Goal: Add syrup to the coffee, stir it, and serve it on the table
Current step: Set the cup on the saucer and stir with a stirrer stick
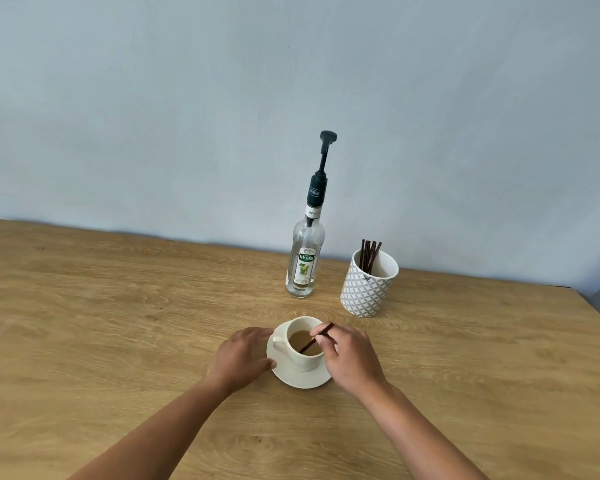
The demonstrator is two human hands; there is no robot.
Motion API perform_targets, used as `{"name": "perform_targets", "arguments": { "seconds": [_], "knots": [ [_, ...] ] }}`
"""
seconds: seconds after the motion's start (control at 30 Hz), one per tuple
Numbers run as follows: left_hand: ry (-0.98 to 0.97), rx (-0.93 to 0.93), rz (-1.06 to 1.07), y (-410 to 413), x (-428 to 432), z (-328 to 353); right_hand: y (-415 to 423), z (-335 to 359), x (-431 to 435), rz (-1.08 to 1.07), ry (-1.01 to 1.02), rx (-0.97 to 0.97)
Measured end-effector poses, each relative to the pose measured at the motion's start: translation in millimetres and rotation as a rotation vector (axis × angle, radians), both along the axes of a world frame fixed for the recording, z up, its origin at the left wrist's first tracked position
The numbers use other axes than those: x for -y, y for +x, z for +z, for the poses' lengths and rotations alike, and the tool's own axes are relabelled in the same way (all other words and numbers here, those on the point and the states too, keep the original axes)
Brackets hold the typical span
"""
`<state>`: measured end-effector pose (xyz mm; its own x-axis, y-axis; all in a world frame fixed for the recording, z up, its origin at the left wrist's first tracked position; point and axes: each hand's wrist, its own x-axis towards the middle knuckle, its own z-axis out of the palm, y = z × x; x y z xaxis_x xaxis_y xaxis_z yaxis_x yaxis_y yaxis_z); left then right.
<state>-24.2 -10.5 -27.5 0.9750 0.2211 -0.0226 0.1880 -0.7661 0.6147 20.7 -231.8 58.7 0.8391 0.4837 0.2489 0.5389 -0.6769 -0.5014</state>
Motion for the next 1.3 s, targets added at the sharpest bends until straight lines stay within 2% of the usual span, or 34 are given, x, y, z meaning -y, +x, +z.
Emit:
{"name": "perform_targets", "arguments": {
  "seconds": [0.17, 0.33, 0.43, 0.63, 0.8, 0.9, 1.07, 1.3],
  "knots": [
    [0.309, -0.139, -0.034, -15.3, -5.4, -35.1, -3.6, 1.1, 1.0, -0.044, -0.076, 0.047],
    [0.418, -0.131, -0.056, -26.0, -3.4, -42.3, -7.4, 1.7, 0.8, -0.046, -0.06, 0.03],
    [0.428, -0.133, -0.048, -27.5, -2.3, -40.7, -8.9, 2.0, -0.9, -0.059, -0.053, 0.003],
    [0.426, -0.133, -0.044, -28.4, -2.3, -40.1, -16.5, -0.1, -0.7, -0.122, -0.125, 0.103],
    [0.422, -0.128, -0.044, -27.5, -2.2, -41.1, -19.9, -3.1, -9.0, -0.112, -0.007, -0.011],
    [0.422, -0.123, -0.049, -27.7, -3.3, -42.5, -18.2, -2.8, -12.2, -0.155, -0.011, -0.035],
    [0.42, -0.109, -0.048, -27.9, -4.0, -44.5, -19.2, -1.5, -10.4, -0.23, -0.093, 0.059],
    [0.423, -0.111, -0.059, -27.2, -4.6, -44.9, -28.5, -3.8, -17.4, -0.203, 0.016, -0.011]
  ]
}}
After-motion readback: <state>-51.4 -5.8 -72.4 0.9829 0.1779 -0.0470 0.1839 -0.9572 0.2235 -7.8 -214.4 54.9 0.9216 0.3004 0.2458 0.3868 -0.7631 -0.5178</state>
